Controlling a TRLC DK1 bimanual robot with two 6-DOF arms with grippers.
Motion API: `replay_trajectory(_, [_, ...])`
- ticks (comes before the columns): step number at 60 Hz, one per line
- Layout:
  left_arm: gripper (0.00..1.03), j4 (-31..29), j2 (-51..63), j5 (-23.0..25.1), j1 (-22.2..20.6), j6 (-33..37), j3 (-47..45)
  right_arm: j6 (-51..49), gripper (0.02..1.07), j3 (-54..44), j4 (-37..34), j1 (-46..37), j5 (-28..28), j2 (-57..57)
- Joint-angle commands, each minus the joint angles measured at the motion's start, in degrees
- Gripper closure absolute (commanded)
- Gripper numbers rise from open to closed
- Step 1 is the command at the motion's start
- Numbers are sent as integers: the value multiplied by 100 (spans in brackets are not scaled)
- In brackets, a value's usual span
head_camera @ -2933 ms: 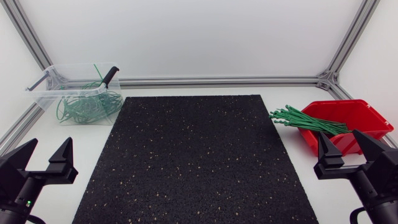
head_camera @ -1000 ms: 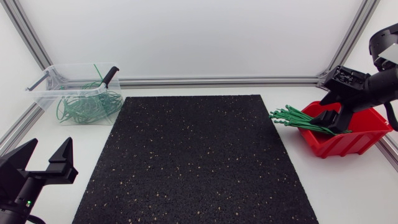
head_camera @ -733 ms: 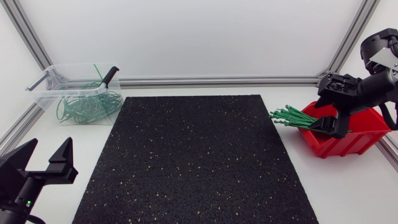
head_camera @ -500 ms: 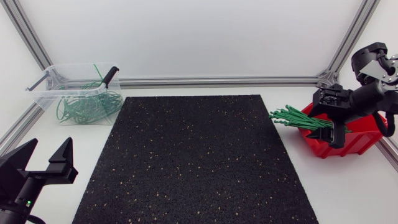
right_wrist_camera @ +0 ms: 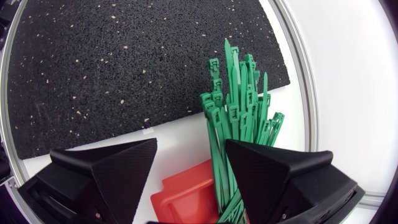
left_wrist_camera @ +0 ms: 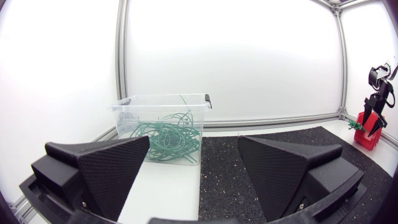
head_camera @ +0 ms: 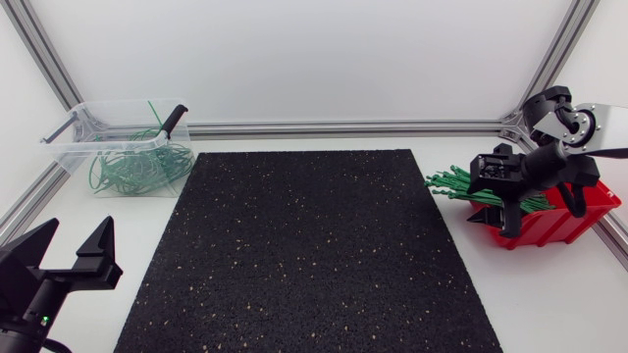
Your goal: Take a green cable tie from the red box, thread the tail through the head to close it, then place it in the transparent bin on the left.
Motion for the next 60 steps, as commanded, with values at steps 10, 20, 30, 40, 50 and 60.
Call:
replay_trajectory(10, [4, -115, -47, -53, 37, -106, -231, -205, 40, -267, 36, 65, 147, 231])
replay_trajectory(20, [4, -106, -47, -53, 28, -115, -231, -434, 40, -504, -96, -6, 156, -164])
replay_trajectory(30, [4, -106, -47, -53, 28, -115, -231, -645, 42, -820, -307, -6, 235, -762])
replay_trajectory(40, [4, -106, -47, -53, 28, -115, -231, -741, 42, -838, -465, -50, 297, -1113])
replay_trajectory(50, [4, -106, -47, -53, 28, -115, -231, -838, 42, -803, -597, -76, 297, -1219])
replay_trajectory(60, [4, -106, -47, -53, 37, -106, -231, -864, 42, -935, -571, -67, 341, -999])
